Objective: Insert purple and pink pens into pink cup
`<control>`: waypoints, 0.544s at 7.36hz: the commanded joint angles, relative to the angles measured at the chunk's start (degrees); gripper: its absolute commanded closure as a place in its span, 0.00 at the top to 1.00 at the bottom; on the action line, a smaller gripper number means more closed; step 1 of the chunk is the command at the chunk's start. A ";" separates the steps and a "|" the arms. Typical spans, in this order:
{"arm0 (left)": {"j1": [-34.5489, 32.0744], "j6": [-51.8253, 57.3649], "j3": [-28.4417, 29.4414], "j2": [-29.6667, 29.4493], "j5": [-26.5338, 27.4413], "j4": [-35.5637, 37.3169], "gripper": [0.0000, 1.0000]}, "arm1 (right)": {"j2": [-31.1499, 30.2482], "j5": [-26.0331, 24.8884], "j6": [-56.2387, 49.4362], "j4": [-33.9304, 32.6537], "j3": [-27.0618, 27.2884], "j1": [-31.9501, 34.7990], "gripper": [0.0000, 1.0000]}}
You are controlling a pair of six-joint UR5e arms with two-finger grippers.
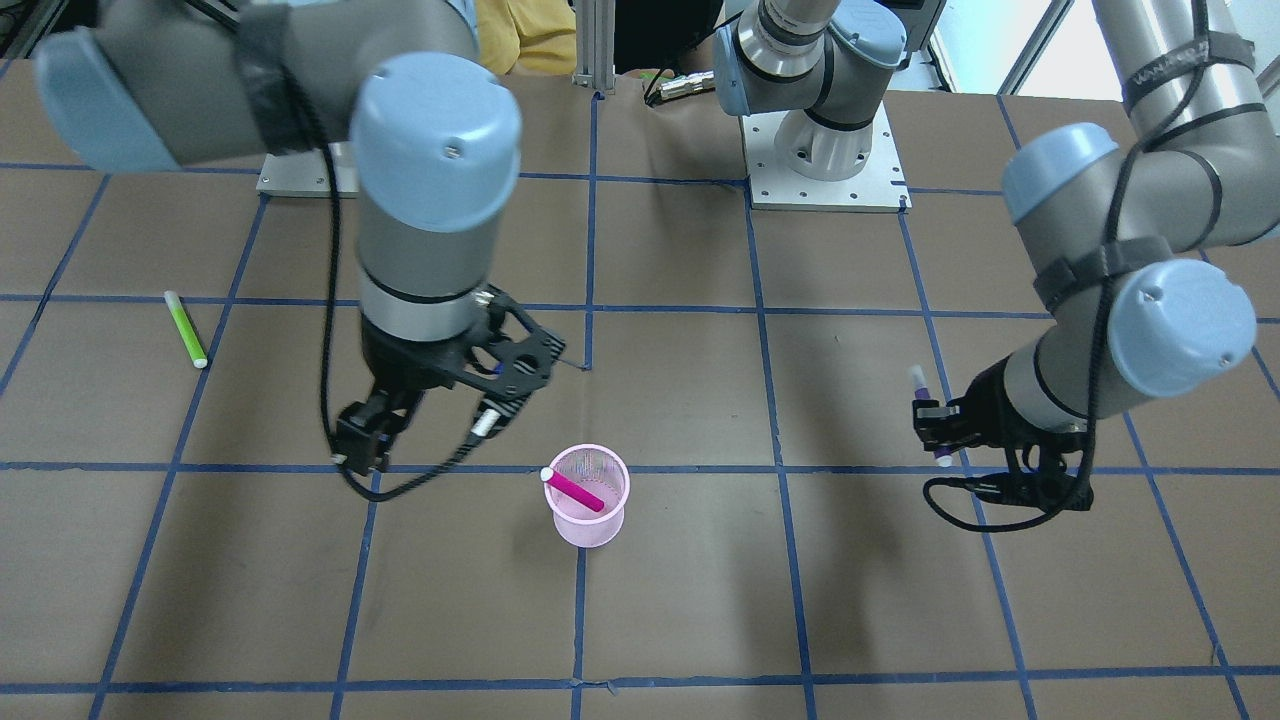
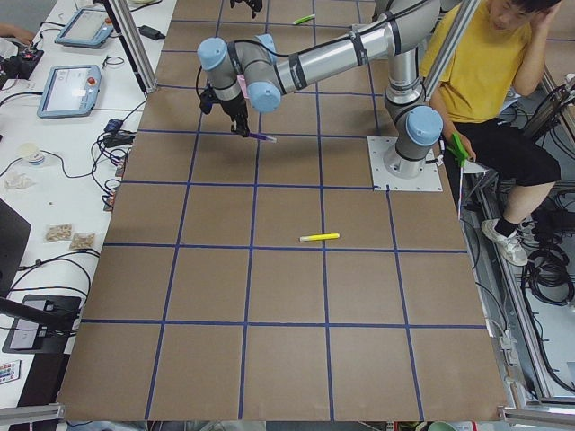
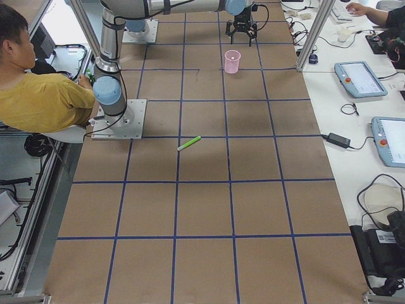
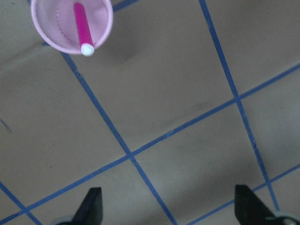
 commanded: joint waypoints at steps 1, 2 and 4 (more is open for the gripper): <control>-10.53 -15.66 2.75 3.84 -6.59 2.09 0.00 | -11.01 2.20 8.02 -0.99 11.57 -9.07 1.00; -15.45 -20.35 2.58 4.46 -8.17 8.54 0.00 | -14.28 2.11 15.90 -7.36 17.21 -10.06 1.00; -24.69 -26.34 1.35 2.37 -7.31 27.59 0.00 | -14.93 2.20 32.17 -8.66 16.66 -9.98 1.00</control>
